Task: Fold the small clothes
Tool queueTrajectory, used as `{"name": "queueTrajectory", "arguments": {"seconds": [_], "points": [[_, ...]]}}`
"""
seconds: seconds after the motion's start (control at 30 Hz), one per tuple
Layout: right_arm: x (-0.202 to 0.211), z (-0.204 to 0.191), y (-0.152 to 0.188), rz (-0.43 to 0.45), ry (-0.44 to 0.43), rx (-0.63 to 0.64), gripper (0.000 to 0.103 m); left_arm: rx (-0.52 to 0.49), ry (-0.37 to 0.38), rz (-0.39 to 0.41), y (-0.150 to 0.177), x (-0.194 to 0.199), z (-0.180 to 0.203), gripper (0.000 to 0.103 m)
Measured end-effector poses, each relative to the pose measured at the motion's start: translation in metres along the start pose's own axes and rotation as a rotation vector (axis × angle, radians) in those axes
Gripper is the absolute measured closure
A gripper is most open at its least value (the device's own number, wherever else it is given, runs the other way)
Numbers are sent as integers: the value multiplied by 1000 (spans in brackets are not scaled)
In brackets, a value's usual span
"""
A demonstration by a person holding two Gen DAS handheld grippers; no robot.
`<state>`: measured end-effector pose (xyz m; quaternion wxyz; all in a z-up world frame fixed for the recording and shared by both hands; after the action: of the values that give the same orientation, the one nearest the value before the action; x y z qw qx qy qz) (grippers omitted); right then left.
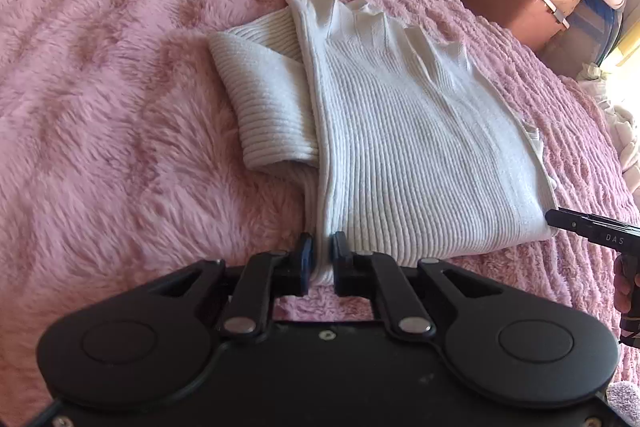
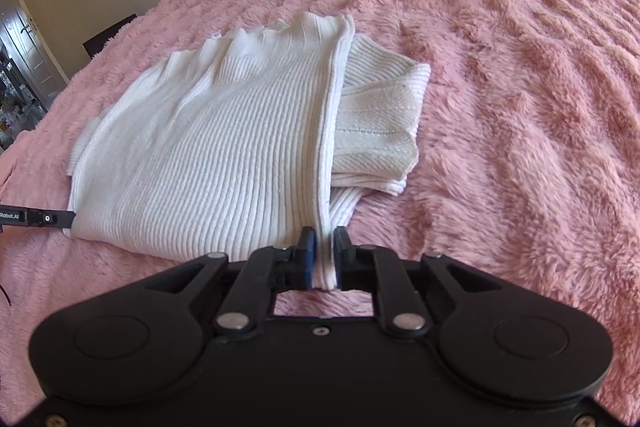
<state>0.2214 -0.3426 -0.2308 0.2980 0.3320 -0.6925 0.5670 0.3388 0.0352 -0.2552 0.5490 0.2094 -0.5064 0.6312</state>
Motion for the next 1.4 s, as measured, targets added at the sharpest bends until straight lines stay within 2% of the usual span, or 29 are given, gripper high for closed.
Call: {"name": "queueTrajectory", "arguments": {"seconds": [0.03,0.07,0.1,0.2,0.23,0.3,0.33,0.4,0.47,0.5,0.53,0.6,0.67,0.83,1.03,1.2,1.3,1.4], "points": [[7,-5,-2,15,13,9,52,-7,6,11,-2,6,2,85],[16,-12,-5,44,23,32,43,-10,5,20,-3,13,3,69],[25,-21,-8,65,34,74,36,-15,1,35,-5,19,5,66],[42,-53,-17,80,91,203,30,-36,1,71,-13,38,8,65],[44,-66,-18,81,116,251,21,-38,-2,79,-17,42,7,64],[46,-97,-17,110,208,384,9,-47,-30,92,-29,50,4,63],[46,-114,-16,144,264,468,9,-47,-50,100,-37,53,1,63],[42,-148,-8,200,321,658,9,-27,-62,118,-54,57,-9,62],[33,-179,-3,173,322,756,14,8,-58,138,-74,60,-21,62],[29,-192,-2,142,291,768,25,24,-57,146,-85,60,-27,62],[24,-203,-1,100,247,765,42,43,-53,156,-95,60,-33,62],[12,-225,2,31,148,744,57,74,-26,164,-116,58,-44,62],[-2,-244,10,15,121,755,57,100,20,159,-134,51,-53,62],[-27,-279,29,39,157,840,58,91,71,128,-165,25,-64,62],[-48,-294,37,42,205,911,63,89,132,107,-180,-10,-73,61],[-57,-305,43,92,295,1001,64,93,187,79,-189,-32,-75,60],[-61,-307,44,102,313,1010,63,91,179,49,-194,-45,-76,60],[-67,-305,41,115,335,1019,63,112,231,14,-194,-57,-77,60]]}}
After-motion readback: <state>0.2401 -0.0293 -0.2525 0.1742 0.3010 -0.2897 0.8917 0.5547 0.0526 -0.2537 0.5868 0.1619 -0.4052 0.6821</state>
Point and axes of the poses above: each gripper's, at about its wrist camera, not at the fingertips, and x roughly against the way its jaws point, z to its right, y to its underside, the point moved 5 cm from there along -x, roughly the way its jaws point, and after that the axes turned 8 degrees about -z, right-handed, at the moved point
